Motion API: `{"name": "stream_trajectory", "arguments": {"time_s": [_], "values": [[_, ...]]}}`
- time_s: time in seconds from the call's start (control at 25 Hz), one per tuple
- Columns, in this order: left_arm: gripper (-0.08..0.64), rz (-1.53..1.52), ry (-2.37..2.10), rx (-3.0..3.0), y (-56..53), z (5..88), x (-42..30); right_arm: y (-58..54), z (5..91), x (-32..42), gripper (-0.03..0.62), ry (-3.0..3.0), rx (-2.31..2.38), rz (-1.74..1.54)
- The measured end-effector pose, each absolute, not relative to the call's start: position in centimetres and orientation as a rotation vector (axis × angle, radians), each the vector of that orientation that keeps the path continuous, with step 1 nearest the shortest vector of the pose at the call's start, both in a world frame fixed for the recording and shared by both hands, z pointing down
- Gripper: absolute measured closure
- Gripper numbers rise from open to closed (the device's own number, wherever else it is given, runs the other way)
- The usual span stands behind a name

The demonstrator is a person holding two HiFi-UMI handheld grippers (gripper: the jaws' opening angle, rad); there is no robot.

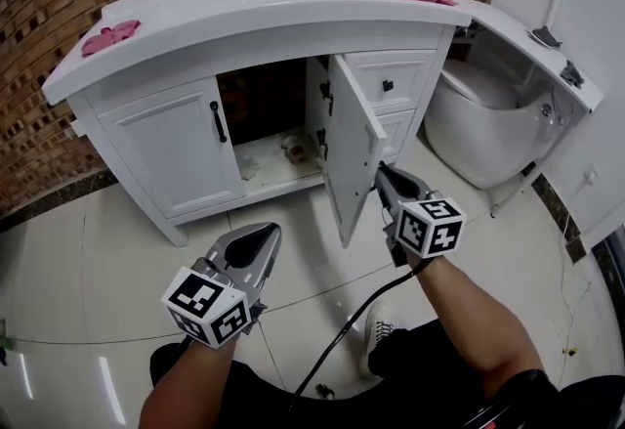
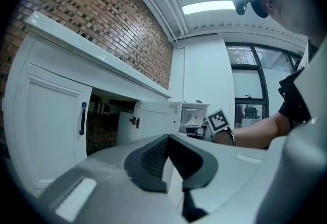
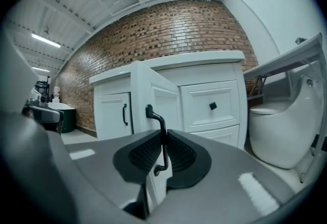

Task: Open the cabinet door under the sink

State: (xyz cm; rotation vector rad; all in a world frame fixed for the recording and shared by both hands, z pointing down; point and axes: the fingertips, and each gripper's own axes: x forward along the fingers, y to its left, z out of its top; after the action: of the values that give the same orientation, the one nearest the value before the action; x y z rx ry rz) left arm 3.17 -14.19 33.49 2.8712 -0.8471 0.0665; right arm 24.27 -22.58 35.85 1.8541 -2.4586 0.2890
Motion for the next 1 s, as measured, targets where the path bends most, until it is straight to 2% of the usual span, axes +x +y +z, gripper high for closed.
{"name": "stream_trajectory", "arguments": {"time_s": [0.2,0.48,0.64,0.76,1.0], "values": [[0.557,0.079,-0.856,2.869,-14.4,33.8,3.4,-22.9,36.1,29.1,0.565,-2.334,2.002,0.280],[0.557,0.080,-0.880,2.868,-14.6,33.7,3.2,-22.4,36.1,29.5,0.563,-2.290,1.971,0.214],[0.557,0.078,-0.901,2.861,-14.6,33.6,3.0,-20.4,36.6,30.4,0.565,-2.192,1.956,0.348],[0.557,0.060,-0.935,2.845,-14.5,33.0,2.0,-18.9,33.8,28.1,0.571,-2.298,1.887,0.374],[0.557,0.009,-0.987,2.827,-12.8,31.8,-0.2,-13.1,27.6,18.4,0.583,-2.650,1.479,0.240]]}}
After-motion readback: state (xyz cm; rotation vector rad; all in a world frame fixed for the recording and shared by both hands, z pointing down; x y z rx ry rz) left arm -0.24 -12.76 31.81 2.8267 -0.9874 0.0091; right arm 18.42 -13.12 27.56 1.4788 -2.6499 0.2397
